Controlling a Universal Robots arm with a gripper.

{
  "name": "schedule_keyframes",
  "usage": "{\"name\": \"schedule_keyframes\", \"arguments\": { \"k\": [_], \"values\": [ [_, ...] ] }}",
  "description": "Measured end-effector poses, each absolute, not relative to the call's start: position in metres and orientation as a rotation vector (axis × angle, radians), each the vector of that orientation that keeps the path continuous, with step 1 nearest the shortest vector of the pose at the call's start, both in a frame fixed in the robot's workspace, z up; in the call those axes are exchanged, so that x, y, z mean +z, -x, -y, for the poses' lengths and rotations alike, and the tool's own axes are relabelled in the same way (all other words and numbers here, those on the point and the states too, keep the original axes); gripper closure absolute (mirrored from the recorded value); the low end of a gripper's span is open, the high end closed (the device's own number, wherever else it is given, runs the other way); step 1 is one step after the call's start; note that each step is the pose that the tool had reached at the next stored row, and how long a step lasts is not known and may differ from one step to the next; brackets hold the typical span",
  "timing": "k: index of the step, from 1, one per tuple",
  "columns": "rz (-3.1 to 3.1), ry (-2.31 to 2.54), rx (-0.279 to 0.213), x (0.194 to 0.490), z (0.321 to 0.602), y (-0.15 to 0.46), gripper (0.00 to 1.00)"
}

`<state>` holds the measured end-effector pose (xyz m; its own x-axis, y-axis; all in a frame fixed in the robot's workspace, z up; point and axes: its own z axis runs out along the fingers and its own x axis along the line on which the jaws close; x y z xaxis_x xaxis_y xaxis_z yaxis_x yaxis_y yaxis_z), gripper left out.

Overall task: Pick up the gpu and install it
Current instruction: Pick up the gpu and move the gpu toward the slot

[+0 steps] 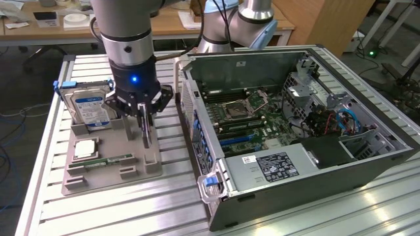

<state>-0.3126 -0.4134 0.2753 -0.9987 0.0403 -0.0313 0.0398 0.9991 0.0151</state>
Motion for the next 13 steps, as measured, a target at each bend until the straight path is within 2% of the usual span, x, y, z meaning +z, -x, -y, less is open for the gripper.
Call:
{"name": "schedule_keyframes", "arguments": {
  "k": [13],
  "values": [
    [-3.109, -0.062, 0.016, 0.288, 0.413, 0.312, 0.72]
  ]
}}
